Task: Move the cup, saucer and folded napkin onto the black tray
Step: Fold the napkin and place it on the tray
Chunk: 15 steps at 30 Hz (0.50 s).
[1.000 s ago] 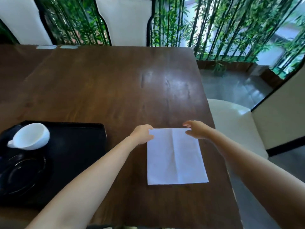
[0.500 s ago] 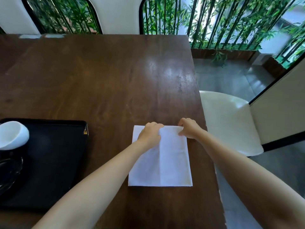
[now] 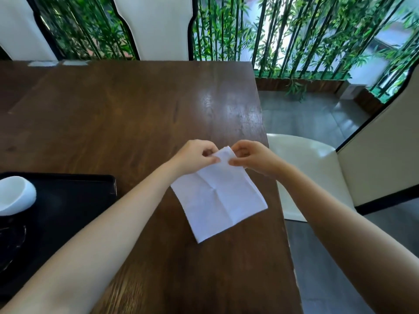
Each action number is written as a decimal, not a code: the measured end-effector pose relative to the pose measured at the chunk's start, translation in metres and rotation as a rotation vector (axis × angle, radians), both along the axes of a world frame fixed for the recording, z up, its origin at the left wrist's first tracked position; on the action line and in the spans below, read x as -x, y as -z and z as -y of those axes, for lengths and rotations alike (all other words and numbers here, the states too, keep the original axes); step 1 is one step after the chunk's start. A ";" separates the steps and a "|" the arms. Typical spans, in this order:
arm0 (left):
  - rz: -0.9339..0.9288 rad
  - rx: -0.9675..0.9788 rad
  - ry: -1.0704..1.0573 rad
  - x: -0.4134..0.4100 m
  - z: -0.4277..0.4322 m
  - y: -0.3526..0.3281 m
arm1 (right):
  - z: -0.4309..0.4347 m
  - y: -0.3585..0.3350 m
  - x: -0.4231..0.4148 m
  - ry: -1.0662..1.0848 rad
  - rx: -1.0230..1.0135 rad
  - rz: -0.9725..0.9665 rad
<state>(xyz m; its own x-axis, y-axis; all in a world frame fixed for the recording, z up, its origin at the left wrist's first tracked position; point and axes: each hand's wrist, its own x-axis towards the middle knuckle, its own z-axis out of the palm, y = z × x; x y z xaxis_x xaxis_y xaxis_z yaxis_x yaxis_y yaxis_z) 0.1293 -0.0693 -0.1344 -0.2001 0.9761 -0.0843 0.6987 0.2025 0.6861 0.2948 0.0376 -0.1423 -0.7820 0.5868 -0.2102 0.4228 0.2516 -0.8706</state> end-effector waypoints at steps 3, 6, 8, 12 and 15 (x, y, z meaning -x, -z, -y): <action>0.067 -0.081 -0.062 0.011 0.007 -0.023 | -0.005 0.003 -0.007 -0.075 -0.046 0.126; 0.210 -0.140 -0.159 0.024 0.016 -0.038 | -0.011 0.011 -0.014 -0.037 -0.099 0.197; 0.257 -0.153 -0.218 0.034 0.022 -0.042 | -0.016 0.011 -0.015 0.036 -0.101 0.154; 0.267 -0.181 -0.258 0.050 0.032 -0.046 | -0.022 -0.006 -0.010 0.092 -0.080 0.066; 0.279 -0.245 -0.256 0.058 0.036 -0.054 | -0.025 -0.026 -0.002 0.089 -0.150 0.038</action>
<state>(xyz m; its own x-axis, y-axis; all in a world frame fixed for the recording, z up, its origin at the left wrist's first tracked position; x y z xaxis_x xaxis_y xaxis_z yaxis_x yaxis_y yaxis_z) 0.0713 -0.1051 -0.0802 -0.4398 0.8962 0.0584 0.4291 0.1526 0.8903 0.2973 0.0627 -0.1163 -0.7191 0.6800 -0.1434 0.4806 0.3376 -0.8094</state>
